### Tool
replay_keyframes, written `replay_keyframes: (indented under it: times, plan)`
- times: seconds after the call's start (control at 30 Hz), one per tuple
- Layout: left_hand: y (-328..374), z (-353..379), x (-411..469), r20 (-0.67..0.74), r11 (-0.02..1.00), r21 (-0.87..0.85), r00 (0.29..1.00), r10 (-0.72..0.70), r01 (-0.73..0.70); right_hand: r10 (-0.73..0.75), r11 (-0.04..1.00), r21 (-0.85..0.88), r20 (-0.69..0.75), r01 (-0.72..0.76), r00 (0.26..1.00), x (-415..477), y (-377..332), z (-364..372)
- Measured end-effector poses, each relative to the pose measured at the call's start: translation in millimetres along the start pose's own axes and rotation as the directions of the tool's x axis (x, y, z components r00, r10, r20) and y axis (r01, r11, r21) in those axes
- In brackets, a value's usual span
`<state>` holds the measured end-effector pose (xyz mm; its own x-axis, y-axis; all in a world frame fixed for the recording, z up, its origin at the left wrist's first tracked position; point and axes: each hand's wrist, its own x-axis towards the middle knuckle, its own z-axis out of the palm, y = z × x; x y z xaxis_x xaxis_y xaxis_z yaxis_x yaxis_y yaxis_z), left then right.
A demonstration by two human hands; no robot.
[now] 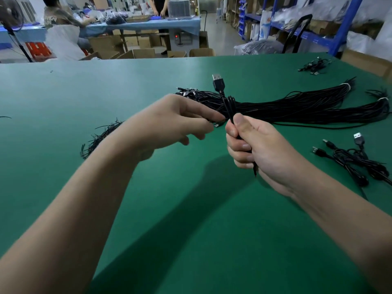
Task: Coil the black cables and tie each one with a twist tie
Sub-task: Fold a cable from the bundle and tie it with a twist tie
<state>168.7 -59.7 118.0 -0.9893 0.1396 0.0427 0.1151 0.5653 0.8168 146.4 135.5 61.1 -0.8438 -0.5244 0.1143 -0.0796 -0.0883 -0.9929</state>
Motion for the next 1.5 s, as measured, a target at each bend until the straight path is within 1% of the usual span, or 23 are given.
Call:
replay_keyframes:
  times: [0.1, 0.27, 0.47, 0.67, 0.83, 0.9, 0.97, 1.03, 1.1, 1.17, 1.27, 1.5]
  plan:
    - [-0.4, 7.1, 2.0, 0.009, 0.993, -0.118, 1.0, 0.01, -0.008, 0.004, 1.0, -0.018, -0.026, -0.005, 1.0, 1.4, -0.2, -3.5]
    - [-2.6, 8.1, 3.6, 0.062, 0.979, -0.206, 0.998, 0.017, -0.004, 0.005, 0.999, -0.035, -0.026, -0.006, 1.0, 2.5, 0.0, -6.1]
    - [-7.9, 6.8, 5.8, 0.077, 0.974, -0.228, 0.997, 0.008, 0.01, 0.038, 0.998, -0.04, -0.04, -0.039, 0.998, 3.0, 1.1, -5.8]
    - [-13.0, 4.8, 8.0, 0.103, 0.975, -0.223, 0.994, 0.029, -0.005, 0.048, 0.997, -0.049, -0.056, -0.051, 0.997, 3.3, 2.5, -5.1]
    - [-23.8, 5.3, 12.8, 0.195, 0.917, -0.398, 0.977, 0.088, -0.003, 0.021, 1.0, 0.019, -0.066, -0.02, 0.998, 2.9, -1.5, -6.5]
    - [-28.6, 8.6, 14.7, 0.206, 0.884, -0.468, 0.972, 0.112, -0.003, 0.008, 0.998, 0.065, -0.052, -0.004, 0.999, 2.5, -3.9, -6.5]
    - [-33.1, 15.3, 17.4, 0.149, 0.865, -0.5, 0.981, 0.126, -0.035, -0.011, 0.994, 0.107, -0.024, 0.013, 1.0, 1.4, -5.9, -5.1]
    - [-34.9, 24.7, 19.4, 0.043, 0.848, -0.519, 0.987, 0.154, -0.11, -0.031, 0.989, 0.144, 0.014, 0.028, 0.999, 0.0, -6.9, -2.3]
    - [-34.7, 33.2, 20.4, -0.027, 0.816, -0.552, 0.982, 0.187, -0.171, -0.052, 0.987, 0.157, 0.05, 0.043, 0.997, -1.6, -7.4, 0.8]
    - [-34.7, 39.1, 20.9, -0.049, 0.791, -0.575, 0.974, 0.221, -0.209, -0.072, 0.983, 0.176, 0.079, 0.057, 0.994, -2.9, -8.3, 2.6]
    - [-34.7, 41.7, 20.4, -0.057, 0.763, -0.605, 0.968, 0.244, -0.227, -0.089, 0.976, 0.21, 0.108, 0.065, 0.99, -4.2, -9.7, 3.0]
    - [-33.4, 41.7, 19.8, -0.079, 0.749, -0.585, 0.941, 0.329, -0.311, -0.08, 0.977, 0.209, 0.18, 0.041, 0.98, -4.9, -11.1, 1.9]
